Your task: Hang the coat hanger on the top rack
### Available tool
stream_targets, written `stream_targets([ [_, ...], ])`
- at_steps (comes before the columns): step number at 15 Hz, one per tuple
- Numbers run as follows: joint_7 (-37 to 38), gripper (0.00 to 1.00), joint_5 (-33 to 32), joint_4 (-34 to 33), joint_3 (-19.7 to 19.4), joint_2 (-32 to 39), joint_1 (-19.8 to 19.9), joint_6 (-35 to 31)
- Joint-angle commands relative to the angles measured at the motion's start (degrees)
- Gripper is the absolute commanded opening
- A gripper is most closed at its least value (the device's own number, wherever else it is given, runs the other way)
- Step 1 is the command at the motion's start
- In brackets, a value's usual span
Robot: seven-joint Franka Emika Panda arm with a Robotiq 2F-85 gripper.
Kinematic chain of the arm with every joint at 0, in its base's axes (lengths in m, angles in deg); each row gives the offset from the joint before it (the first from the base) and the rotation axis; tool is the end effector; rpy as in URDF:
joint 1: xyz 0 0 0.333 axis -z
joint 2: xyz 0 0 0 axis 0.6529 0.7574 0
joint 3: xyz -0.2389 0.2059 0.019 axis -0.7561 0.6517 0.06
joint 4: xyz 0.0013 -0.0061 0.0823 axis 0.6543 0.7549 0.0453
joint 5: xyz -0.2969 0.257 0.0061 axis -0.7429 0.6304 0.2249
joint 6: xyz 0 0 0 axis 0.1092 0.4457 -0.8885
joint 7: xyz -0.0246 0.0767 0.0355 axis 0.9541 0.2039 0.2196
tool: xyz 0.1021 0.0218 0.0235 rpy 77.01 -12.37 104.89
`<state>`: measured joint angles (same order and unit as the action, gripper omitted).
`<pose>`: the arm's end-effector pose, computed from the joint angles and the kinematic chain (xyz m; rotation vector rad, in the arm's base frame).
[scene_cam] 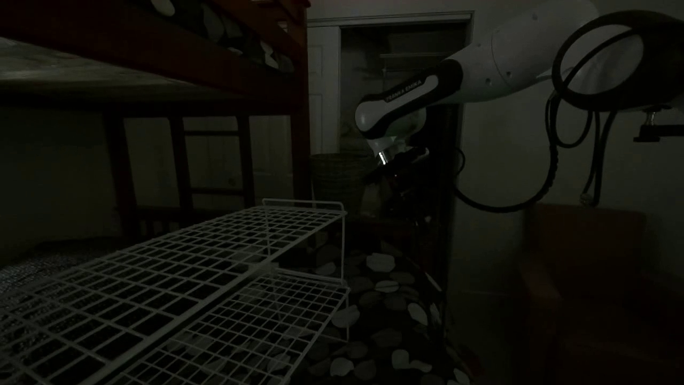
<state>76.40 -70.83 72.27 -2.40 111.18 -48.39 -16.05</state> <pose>0.6142 0.0308 0.4197 2.3125 -1.3952 -0.5912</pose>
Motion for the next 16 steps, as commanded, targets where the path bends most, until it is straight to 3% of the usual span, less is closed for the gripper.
stream_targets([
  [1, 3.0, 0.02, 2.9, 5.2, 1.0, -5.1, 0.8, -1.7],
  [16, 22.4, 0.02, 12.8, 6.1, 4.5, -6.5, -0.2, -6.5],
])
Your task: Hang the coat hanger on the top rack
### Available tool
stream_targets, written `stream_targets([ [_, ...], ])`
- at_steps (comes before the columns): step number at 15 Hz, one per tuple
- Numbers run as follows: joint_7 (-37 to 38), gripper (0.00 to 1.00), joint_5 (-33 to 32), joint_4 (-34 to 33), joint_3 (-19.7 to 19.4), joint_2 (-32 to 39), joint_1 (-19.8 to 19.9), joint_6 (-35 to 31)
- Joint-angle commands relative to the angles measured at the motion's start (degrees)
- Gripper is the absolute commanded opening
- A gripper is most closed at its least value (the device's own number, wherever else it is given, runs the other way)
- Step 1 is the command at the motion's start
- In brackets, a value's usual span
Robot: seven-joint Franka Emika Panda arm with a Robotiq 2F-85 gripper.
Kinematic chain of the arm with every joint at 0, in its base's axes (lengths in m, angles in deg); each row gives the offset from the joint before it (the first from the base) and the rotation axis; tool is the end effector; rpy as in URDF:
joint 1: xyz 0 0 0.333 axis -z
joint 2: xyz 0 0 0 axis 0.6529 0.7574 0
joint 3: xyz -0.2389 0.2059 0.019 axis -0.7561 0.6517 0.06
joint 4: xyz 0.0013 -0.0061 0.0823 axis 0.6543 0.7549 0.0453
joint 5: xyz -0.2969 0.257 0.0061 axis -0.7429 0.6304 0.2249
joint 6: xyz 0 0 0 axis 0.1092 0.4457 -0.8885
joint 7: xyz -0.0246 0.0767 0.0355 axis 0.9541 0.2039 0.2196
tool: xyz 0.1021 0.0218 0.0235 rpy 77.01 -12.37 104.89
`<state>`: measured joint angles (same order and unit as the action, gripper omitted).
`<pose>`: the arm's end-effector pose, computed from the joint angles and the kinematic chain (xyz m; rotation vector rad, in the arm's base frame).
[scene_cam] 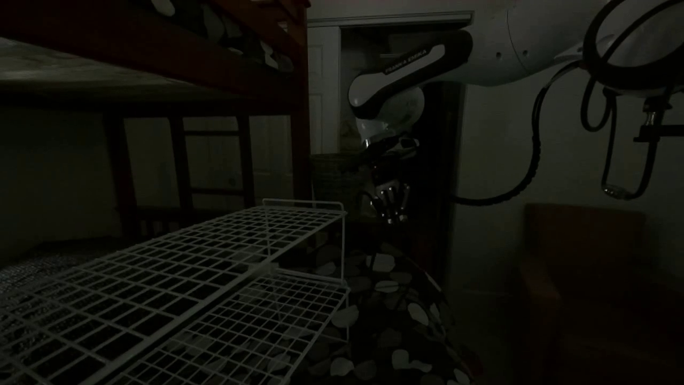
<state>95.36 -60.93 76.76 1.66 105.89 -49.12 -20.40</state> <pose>0.5966 0.0949 0.4451 2.2197 -1.7506 -0.6115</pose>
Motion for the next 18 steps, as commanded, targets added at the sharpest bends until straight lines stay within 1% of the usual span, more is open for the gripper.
stream_targets([
  [1, 4.5, 0.02, 3.3, 1.6, 0.6, -1.1, 0.4, -2.5],
  [5, 8.8, 0.02, 4.8, 1.4, 0.8, -0.5, 0.4, -4.3],
  [10, 13.4, 0.02, 5.1, 0.7, 1.0, 0.6, 0.3, -4.3],
  [13, 14.9, 0.02, 5.4, 0.3, 1.2, 1.3, 0.4, -4.2],
  [18, 15.2, 0.02, 6.9, -0.9, 1.3, 2.9, 0.9, -3.5],
])
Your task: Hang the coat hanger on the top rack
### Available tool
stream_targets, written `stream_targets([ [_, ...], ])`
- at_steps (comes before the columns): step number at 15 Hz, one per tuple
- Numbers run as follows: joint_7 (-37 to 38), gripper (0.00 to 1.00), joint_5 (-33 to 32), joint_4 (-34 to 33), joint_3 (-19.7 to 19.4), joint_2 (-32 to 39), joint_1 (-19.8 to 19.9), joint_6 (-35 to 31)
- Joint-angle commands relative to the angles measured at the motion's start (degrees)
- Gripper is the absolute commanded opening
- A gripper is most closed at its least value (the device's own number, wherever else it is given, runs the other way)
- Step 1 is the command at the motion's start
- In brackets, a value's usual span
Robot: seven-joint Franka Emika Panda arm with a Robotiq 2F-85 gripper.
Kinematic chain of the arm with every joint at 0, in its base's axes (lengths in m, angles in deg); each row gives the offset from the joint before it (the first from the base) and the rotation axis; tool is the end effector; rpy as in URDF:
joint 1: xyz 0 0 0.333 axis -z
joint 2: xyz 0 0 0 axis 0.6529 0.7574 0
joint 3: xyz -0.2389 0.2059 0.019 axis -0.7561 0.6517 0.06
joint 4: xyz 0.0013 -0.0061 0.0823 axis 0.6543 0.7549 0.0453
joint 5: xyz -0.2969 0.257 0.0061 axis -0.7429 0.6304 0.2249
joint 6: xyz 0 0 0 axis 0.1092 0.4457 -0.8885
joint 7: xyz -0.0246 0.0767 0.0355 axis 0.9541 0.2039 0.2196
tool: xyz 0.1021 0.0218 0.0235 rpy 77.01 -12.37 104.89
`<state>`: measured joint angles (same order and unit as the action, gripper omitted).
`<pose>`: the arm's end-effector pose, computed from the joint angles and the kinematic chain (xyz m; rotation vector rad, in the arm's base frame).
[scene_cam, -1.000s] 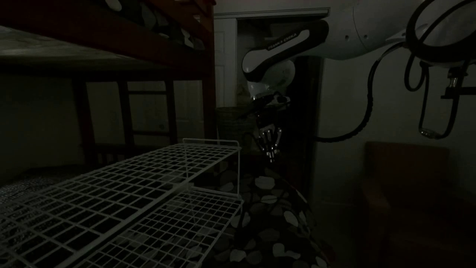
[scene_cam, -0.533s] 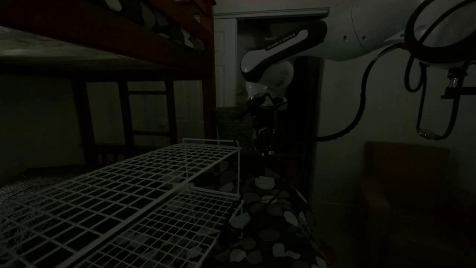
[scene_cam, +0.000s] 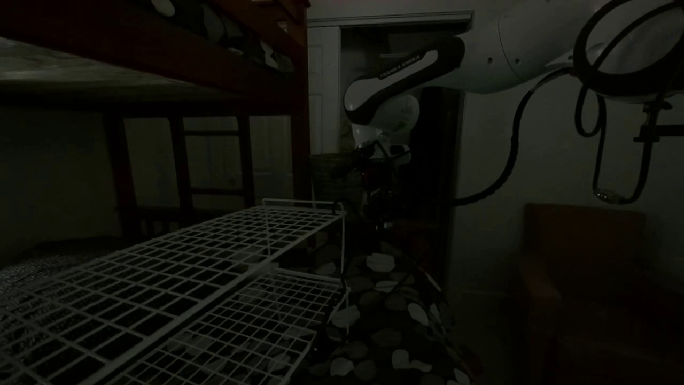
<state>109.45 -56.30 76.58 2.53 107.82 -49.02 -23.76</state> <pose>0.6064 0.1124 0.4292 2.0014 -2.0206 -0.6370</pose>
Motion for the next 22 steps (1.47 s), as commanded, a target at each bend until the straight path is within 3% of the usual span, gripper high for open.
stream_targets([
  [1, 0.9, 0.02, 2.5, -0.7, 0.4, 1.0, 0.9, 0.0],
  [6, 2.1, 0.02, 1.3, -1.3, 0.2, 2.1, 0.5, 0.1],
  [7, 2.6, 0.33, 1.4, -1.1, 0.1, 2.2, 0.4, -0.2],
  [8, 2.5, 0.34, 1.4, -1.0, 0.2, 2.2, 0.4, 0.0],
  [10, 1.8, 0.47, 1.4, -0.6, 0.2, 1.9, 0.6, 0.3],
  [17, -7.0, 0.99, -1.8, 2.5, -0.1, -2.4, 1.8, 1.8],
  [22, -17.9, 1.0, -6.8, 4.2, -0.7, -6.0, 3.2, 4.2],
])
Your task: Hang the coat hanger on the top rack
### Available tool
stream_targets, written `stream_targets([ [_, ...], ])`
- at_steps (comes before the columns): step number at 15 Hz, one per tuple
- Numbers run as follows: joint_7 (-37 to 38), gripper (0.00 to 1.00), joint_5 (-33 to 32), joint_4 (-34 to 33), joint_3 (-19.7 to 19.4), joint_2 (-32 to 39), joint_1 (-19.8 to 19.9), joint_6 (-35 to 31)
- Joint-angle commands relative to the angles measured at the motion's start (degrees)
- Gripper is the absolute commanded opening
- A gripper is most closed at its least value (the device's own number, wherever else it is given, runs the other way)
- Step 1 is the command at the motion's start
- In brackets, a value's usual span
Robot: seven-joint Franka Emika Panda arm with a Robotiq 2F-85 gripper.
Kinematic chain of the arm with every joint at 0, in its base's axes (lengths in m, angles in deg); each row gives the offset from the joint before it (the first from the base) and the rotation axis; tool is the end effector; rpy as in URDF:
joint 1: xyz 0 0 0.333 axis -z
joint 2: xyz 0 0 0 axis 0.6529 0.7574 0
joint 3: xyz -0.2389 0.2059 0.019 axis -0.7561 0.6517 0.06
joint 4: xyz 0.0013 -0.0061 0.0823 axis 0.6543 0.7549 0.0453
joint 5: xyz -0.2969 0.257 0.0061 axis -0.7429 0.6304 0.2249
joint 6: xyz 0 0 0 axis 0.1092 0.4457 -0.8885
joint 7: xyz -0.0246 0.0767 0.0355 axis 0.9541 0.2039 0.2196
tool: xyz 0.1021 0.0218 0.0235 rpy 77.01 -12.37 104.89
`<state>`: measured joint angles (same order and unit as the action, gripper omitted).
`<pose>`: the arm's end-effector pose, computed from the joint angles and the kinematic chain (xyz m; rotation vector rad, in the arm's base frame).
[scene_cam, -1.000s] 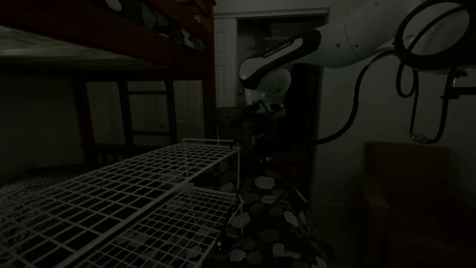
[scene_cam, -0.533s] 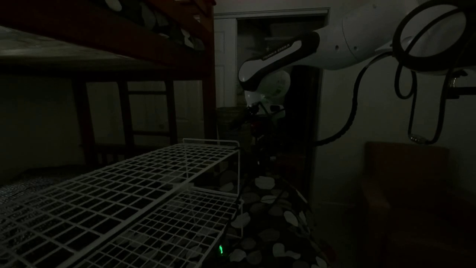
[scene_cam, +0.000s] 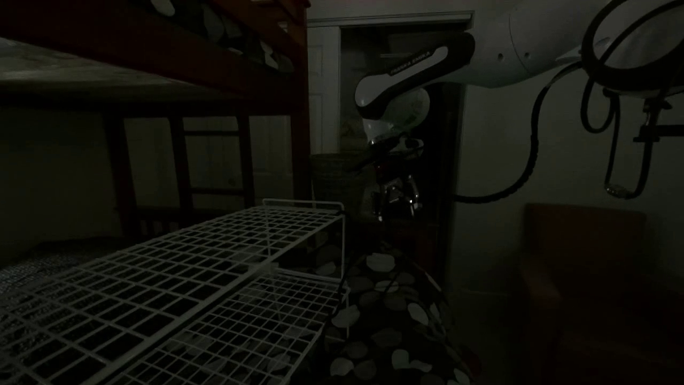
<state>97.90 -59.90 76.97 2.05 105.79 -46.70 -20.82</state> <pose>0.5997 0.0754 0.4451 2.1569 -1.8475 -0.6282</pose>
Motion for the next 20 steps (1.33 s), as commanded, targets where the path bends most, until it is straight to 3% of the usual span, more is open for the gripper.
stream_targets([
  [1, -8.3, 1.0, -4.5, 4.8, -0.3, -5.1, 1.1, 0.6],
  [7, -19.7, 1.0, -12.1, 11.0, -0.4, -12.8, 1.9, -3.7],
  [13, -26.8, 1.0, -18.0, 18.2, 0.5, -22.4, 2.3, -8.4],
  [20, -33.8, 1.0, -23.5, 23.3, 2.0, -30.4, 2.9, -9.5],
])
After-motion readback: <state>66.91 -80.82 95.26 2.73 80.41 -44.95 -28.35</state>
